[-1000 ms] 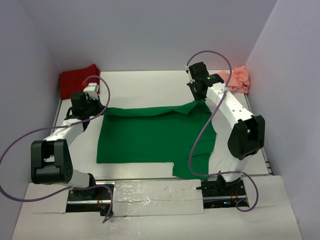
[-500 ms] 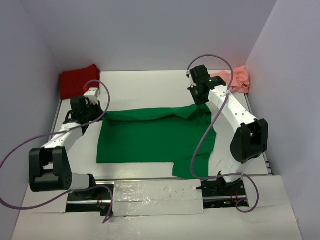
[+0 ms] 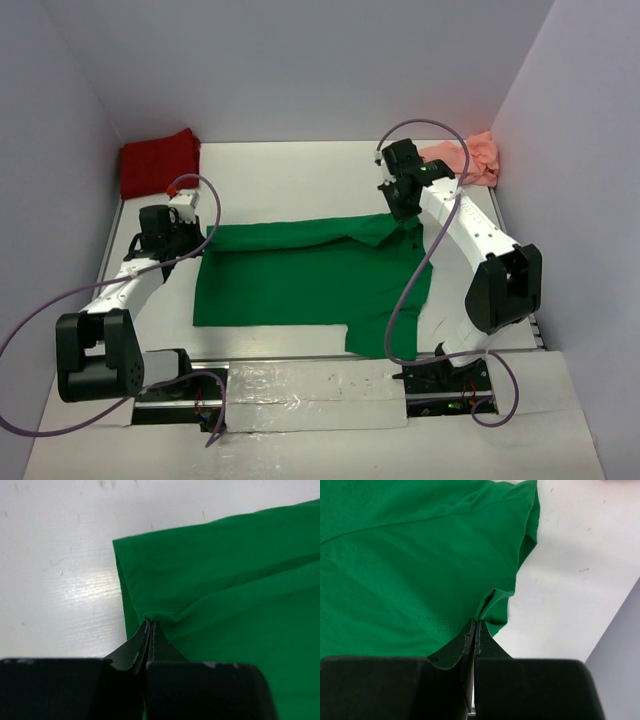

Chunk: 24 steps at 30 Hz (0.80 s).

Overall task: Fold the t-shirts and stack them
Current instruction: Fold the flattened tshirt in 1/3 of the way

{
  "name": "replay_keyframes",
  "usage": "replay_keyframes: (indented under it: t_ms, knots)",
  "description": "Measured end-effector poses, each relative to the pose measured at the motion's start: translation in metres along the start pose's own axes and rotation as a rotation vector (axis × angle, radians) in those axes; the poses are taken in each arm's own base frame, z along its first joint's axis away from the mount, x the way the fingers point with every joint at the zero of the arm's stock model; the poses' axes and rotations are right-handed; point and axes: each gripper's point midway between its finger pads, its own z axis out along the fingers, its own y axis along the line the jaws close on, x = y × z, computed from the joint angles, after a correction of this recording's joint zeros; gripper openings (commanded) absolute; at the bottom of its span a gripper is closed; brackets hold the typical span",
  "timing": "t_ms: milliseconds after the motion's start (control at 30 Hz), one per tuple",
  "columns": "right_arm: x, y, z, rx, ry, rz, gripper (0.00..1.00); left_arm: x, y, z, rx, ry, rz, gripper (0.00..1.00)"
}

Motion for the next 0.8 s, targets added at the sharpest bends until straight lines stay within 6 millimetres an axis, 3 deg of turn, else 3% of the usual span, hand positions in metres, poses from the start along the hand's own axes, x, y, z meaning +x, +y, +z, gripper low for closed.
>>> replay_keyframes:
  t_ms: [67,100,133,167,200,233,300,500,800]
  knots:
    - [0.005,0.001,-0.001,-0.004,0.008,0.001,0.0,0.009,0.004,-0.002,-0.011,0.015,-0.006,0.01]
    - [0.007,0.002,-0.001,-0.009,0.014,0.0,0.03,0.012,0.006,-0.003,-0.014,0.024,-0.01,0.09]
    - [0.009,0.003,-0.002,-0.017,0.019,0.0,0.15,0.015,0.008,-0.004,-0.017,0.033,-0.013,0.49]
    - [0.011,0.005,-0.002,-0.025,0.026,0.003,0.36,0.016,0.009,-0.005,-0.017,0.036,-0.009,0.67]
    - [0.012,0.007,-0.003,-0.035,0.033,0.003,0.41,0.016,0.01,-0.005,-0.017,0.039,-0.01,0.81]
    - [0.014,0.009,-0.003,-0.046,0.04,0.002,0.46,0.017,0.01,-0.006,-0.016,0.042,-0.005,0.86]
    - [0.017,0.012,-0.004,-0.063,0.049,-0.004,0.5,0.019,0.011,-0.006,-0.015,0.05,-0.011,0.92]
    - [0.016,0.017,-0.004,-0.087,0.046,-0.006,0.52,0.015,0.009,-0.011,-0.012,0.038,-0.006,0.93]
    - [-0.004,0.029,-0.002,-0.135,-0.036,0.009,0.52,-0.032,0.005,-0.014,0.018,-0.049,-0.002,0.86]
